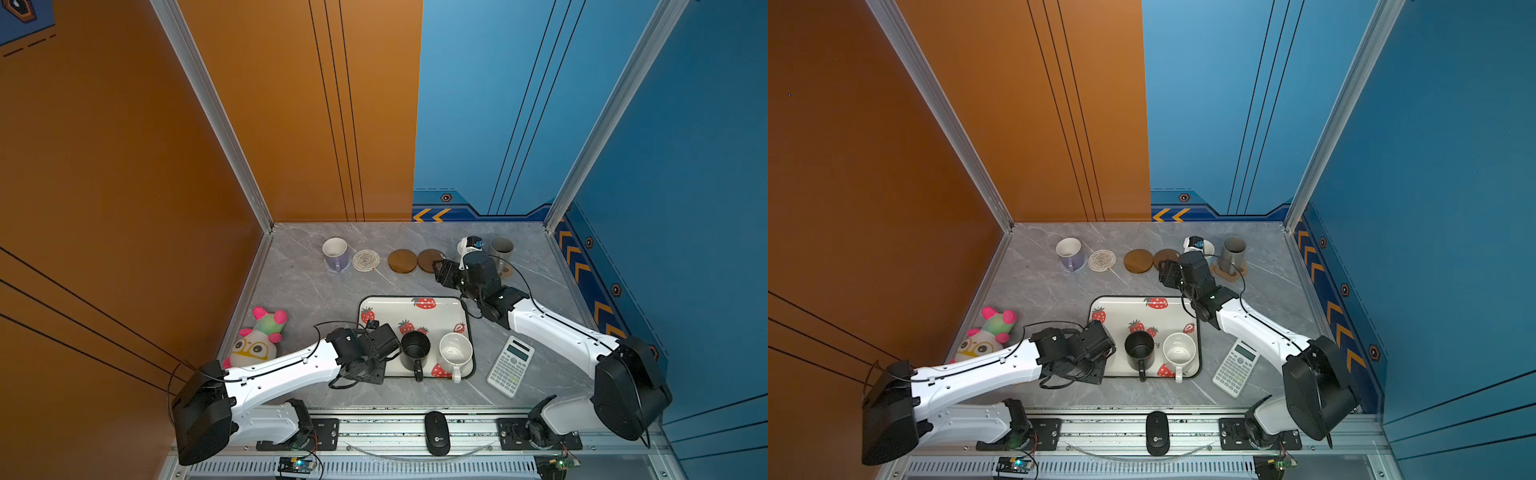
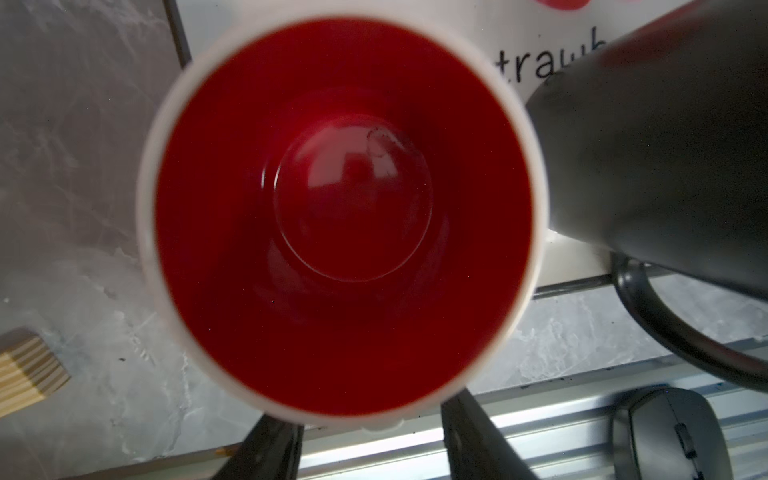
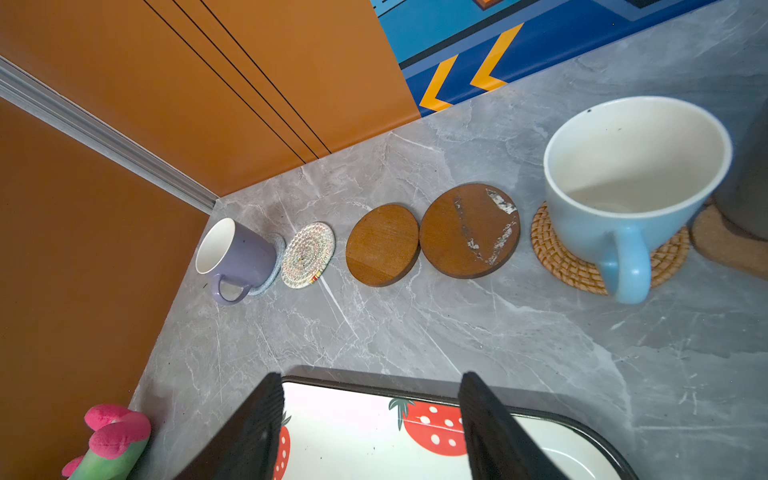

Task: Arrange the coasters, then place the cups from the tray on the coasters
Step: 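Position the left gripper above the red-lined white mug on the tray, then lower the left gripper onto the red-lined mug rim and grasp it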

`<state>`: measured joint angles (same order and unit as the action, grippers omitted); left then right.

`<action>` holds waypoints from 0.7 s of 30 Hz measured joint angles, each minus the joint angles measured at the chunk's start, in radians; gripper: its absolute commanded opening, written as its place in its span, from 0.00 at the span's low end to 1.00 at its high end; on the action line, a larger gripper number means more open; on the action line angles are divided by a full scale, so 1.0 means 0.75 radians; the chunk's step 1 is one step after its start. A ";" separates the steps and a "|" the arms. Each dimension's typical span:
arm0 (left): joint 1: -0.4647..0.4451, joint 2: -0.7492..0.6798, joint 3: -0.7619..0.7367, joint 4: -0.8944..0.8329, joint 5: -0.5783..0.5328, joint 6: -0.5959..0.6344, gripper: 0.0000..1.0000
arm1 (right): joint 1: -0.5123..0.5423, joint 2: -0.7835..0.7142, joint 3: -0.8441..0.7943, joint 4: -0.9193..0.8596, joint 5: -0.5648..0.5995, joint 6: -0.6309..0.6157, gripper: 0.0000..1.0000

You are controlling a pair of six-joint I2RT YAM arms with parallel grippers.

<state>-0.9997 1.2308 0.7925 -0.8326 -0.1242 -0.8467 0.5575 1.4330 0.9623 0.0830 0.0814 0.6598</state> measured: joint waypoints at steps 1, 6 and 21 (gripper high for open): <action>0.004 0.003 -0.006 0.009 0.000 0.000 0.51 | -0.001 0.000 0.000 0.000 0.000 0.000 0.66; 0.006 0.010 -0.032 0.046 -0.004 -0.001 0.48 | -0.001 0.005 0.000 0.001 0.000 0.001 0.66; 0.035 0.022 -0.101 0.134 -0.008 -0.002 0.35 | -0.001 0.006 0.000 0.001 0.000 0.005 0.66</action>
<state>-0.9737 1.2472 0.7170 -0.7322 -0.1303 -0.8482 0.5571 1.4376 0.9623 0.0834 0.0814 0.6632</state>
